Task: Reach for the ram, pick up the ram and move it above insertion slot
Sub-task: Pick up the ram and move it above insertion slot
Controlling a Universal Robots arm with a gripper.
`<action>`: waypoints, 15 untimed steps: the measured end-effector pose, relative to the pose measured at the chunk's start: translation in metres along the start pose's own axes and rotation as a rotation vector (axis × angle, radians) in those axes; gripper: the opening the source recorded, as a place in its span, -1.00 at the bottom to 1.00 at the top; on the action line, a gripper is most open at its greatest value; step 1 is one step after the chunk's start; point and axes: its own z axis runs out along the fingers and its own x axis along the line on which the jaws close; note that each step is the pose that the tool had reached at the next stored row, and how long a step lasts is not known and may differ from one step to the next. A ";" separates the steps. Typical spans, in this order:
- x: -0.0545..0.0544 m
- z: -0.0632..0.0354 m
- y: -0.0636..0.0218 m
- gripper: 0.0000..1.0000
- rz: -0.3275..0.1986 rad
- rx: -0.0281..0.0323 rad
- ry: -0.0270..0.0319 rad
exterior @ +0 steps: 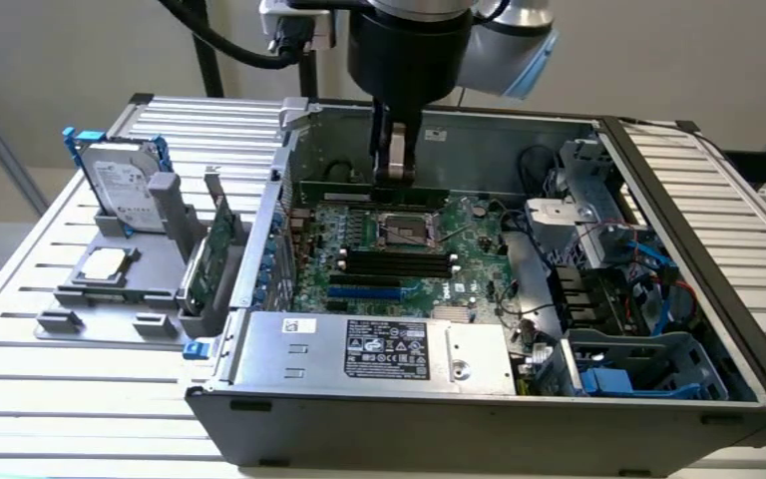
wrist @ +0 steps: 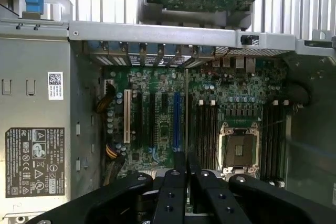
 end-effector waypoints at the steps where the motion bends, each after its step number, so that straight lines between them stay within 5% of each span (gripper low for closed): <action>1: -0.002 0.0006 -0.0020 -0.74 0.000 0.0000 0.0029; 10: -0.023 0.0064 -0.0148 -0.74 0.002 0.0003 0.0357; 15: -0.032 0.0083 -0.0181 -0.74 0.004 0.0004 0.0416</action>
